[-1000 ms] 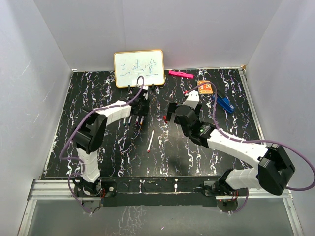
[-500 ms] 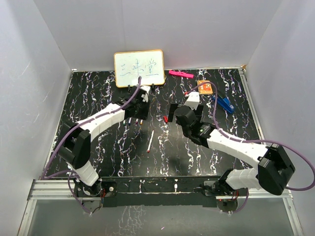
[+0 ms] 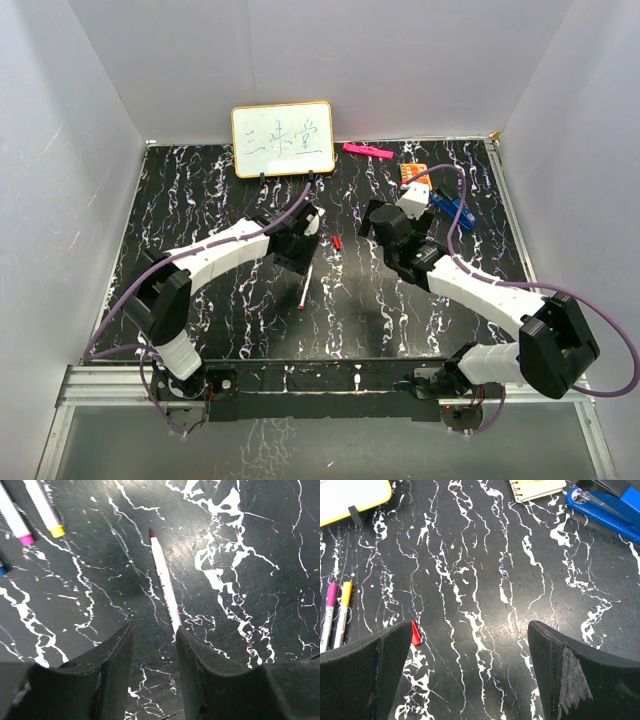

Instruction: Insert the pens into the pen caps

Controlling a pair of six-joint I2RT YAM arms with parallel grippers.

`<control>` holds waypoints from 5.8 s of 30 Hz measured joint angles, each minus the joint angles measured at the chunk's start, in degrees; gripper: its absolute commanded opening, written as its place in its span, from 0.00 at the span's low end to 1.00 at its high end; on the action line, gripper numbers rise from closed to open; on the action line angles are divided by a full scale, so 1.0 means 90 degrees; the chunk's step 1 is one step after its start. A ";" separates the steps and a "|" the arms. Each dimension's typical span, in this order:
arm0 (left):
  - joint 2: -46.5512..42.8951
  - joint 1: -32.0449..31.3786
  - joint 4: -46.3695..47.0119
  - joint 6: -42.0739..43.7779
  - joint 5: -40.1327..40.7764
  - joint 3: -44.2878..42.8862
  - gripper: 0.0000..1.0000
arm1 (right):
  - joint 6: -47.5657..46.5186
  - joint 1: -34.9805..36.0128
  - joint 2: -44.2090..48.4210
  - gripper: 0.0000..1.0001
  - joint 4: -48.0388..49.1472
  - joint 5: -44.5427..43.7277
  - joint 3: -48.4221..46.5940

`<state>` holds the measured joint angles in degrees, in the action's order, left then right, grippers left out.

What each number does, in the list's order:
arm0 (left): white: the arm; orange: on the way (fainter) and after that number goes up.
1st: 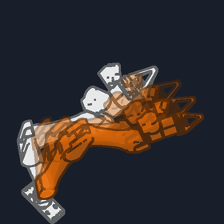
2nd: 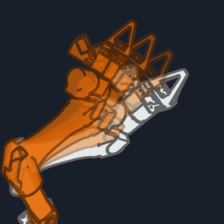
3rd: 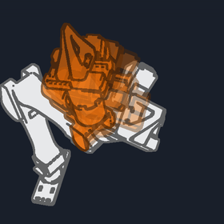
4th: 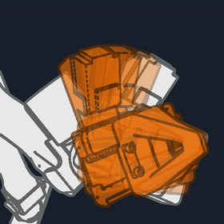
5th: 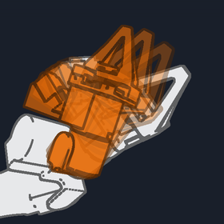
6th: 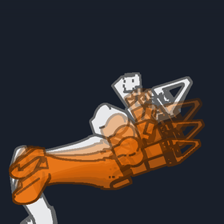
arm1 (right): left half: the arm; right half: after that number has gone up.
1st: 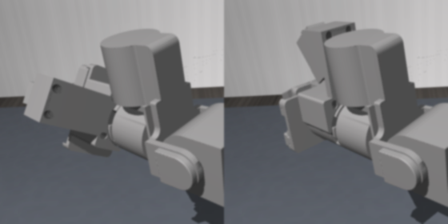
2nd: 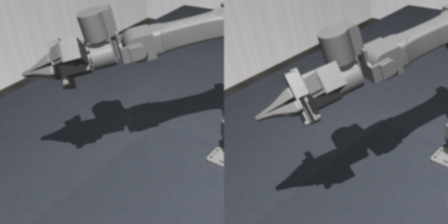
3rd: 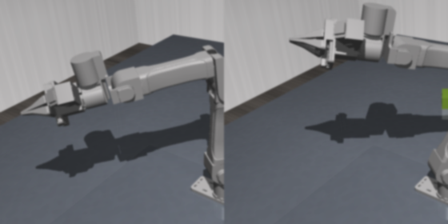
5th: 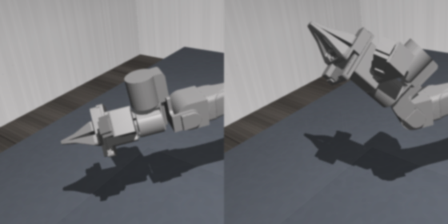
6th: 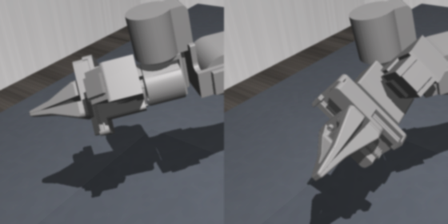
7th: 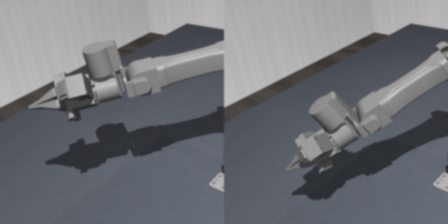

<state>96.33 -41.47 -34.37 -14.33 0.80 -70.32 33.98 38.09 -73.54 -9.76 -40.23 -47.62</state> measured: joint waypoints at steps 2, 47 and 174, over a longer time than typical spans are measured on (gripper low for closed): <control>0.0083 -0.0107 0.0012 -0.0058 -0.0034 0.0000 0.38 | 0.0007 -0.0066 -0.0002 0.98 -0.0017 0.0029 0.0029; 0.1401 -0.0488 0.0168 -0.0364 0.0478 -0.0236 0.36 | 0.0121 -0.0114 0.0386 0.98 -0.0323 -0.0063 0.0418; -0.4182 -0.0415 0.4486 -0.0675 -0.0809 0.4787 0.00 | -0.2062 -0.0151 -0.4291 0.42 -0.0187 0.3058 -0.2582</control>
<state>58.70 -45.21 6.00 -20.40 -6.48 -27.24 15.42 36.73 -112.16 -11.44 -12.71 -70.85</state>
